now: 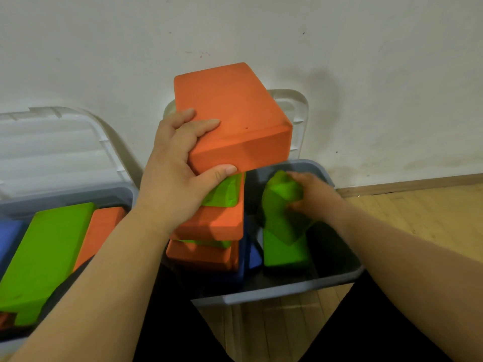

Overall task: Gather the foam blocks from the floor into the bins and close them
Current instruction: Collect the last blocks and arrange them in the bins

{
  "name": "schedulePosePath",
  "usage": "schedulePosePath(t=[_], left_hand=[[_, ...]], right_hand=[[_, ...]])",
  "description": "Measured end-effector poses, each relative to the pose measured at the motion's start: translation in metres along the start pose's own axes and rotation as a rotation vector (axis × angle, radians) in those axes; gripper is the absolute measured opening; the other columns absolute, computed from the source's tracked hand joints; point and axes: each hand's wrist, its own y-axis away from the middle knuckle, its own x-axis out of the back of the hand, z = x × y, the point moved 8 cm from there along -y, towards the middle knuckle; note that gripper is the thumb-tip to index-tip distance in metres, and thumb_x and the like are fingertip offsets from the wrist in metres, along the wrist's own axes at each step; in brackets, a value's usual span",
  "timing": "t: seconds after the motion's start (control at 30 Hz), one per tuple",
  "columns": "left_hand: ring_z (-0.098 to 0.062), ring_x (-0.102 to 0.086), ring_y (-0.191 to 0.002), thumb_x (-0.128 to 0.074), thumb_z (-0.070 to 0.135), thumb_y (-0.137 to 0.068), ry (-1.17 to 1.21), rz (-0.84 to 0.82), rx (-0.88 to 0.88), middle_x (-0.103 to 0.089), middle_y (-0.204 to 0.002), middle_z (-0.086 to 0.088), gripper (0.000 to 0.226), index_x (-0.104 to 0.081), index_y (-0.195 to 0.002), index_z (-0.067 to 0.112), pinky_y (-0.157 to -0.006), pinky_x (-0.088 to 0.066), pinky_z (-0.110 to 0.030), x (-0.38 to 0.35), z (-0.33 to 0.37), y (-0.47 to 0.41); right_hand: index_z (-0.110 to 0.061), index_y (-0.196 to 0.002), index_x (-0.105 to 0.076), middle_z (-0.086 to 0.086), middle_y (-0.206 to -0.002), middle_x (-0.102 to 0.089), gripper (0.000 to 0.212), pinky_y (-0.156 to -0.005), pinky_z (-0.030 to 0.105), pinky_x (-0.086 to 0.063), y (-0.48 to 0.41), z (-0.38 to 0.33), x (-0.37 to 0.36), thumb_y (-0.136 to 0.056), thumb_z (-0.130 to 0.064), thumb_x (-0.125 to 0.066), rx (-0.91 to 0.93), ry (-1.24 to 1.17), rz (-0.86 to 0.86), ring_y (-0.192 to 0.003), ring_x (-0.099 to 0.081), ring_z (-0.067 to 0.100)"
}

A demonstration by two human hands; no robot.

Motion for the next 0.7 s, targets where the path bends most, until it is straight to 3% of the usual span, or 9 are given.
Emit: schedulePosePath(t=[0.1,0.17,0.2,0.23,0.3,0.37,0.57,0.7], left_hand=[[-0.004,-0.034,-0.144,-0.079,0.055,-0.075,0.009,0.001,0.001,-0.034,-0.152,0.008,0.071,-0.054,-0.14,0.04,-0.11,-0.024,-0.006,-0.001,-0.001,0.0],[-0.005,-0.034,-0.144,-0.079,0.055,-0.075,0.012,0.016,0.004,-0.034,-0.152,0.009,0.071,-0.054,-0.14,0.041,-0.111,-0.025,-0.007,0.001,-0.001,0.0],[-0.005,-0.034,-0.145,-0.079,0.054,-0.075,0.014,0.021,0.007,-0.033,-0.152,0.01,0.071,-0.053,-0.14,0.041,-0.111,-0.025,-0.009,0.001,-0.002,0.0],[-0.005,-0.034,-0.145,-0.08,0.054,-0.076,0.015,0.02,0.009,-0.033,-0.152,0.01,0.071,-0.053,-0.14,0.041,-0.111,-0.026,-0.01,0.001,-0.003,0.001],[-0.005,-0.033,-0.145,-0.081,0.052,-0.076,0.014,0.018,0.01,-0.032,-0.153,0.01,0.072,-0.052,-0.141,0.041,-0.112,-0.027,-0.013,0.001,-0.004,0.001],[-0.006,-0.033,-0.146,-0.08,0.052,-0.077,0.015,0.029,0.004,-0.032,-0.154,0.009,0.071,-0.051,-0.141,0.041,-0.112,-0.028,-0.013,0.001,-0.003,0.0],[-0.006,-0.034,-0.145,-0.08,0.05,-0.079,-0.011,0.045,-0.021,-0.032,-0.152,0.007,0.068,-0.049,-0.139,0.042,-0.109,-0.024,-0.003,-0.002,0.002,0.0],[-0.005,-0.034,-0.143,-0.082,0.047,-0.08,-0.015,0.055,-0.023,-0.033,-0.153,0.005,0.069,-0.05,-0.14,0.037,-0.108,-0.023,-0.002,-0.006,0.004,-0.001]], right_hand=[[-0.03,-0.151,-0.042,0.011,-0.152,-0.041,0.081,-0.11,0.046,-0.042,0.002,0.013,0.016,-0.08,-0.038,-0.079,-0.109,0.082,0.193,-0.136,-0.045,0.037],[-0.019,-0.127,-0.057,0.014,-0.128,-0.055,0.052,-0.096,0.045,-0.049,0.021,0.026,0.0,-0.081,-0.034,-0.077,-0.171,0.0,0.269,-0.115,-0.056,0.036],[-0.018,-0.114,-0.058,0.012,-0.118,-0.06,0.04,-0.088,0.043,-0.051,0.03,0.033,-0.019,-0.082,-0.034,-0.077,-0.193,-0.022,0.196,-0.103,-0.06,0.032],[-0.019,-0.109,-0.058,0.01,-0.115,-0.063,0.037,-0.084,0.04,-0.052,0.035,0.041,-0.045,-0.084,-0.036,-0.079,-0.229,-0.028,0.016,-0.097,-0.06,0.028],[-0.021,-0.128,-0.059,0.007,-0.128,-0.062,0.055,-0.091,0.036,-0.052,0.044,0.052,-0.096,-0.084,-0.043,-0.082,-0.265,-0.038,-0.391,-0.109,-0.061,0.025],[-0.024,-0.151,-0.046,0.006,-0.145,-0.053,0.079,-0.102,0.032,-0.047,0.044,0.057,-0.122,-0.083,-0.043,-0.083,-0.27,-0.073,-0.572,-0.129,-0.055,0.025],[-0.012,-0.163,-0.01,0.011,-0.166,-0.023,0.103,-0.118,0.03,-0.027,0.033,0.078,-0.171,-0.09,-0.037,-0.078,-0.33,-0.07,-0.62,-0.152,-0.029,0.029],[-0.008,-0.161,-0.012,0.014,-0.167,-0.016,0.096,-0.122,0.032,-0.02,0.029,0.083,-0.192,-0.094,-0.037,-0.074,-0.306,-0.137,-0.544,-0.153,-0.023,0.029]])
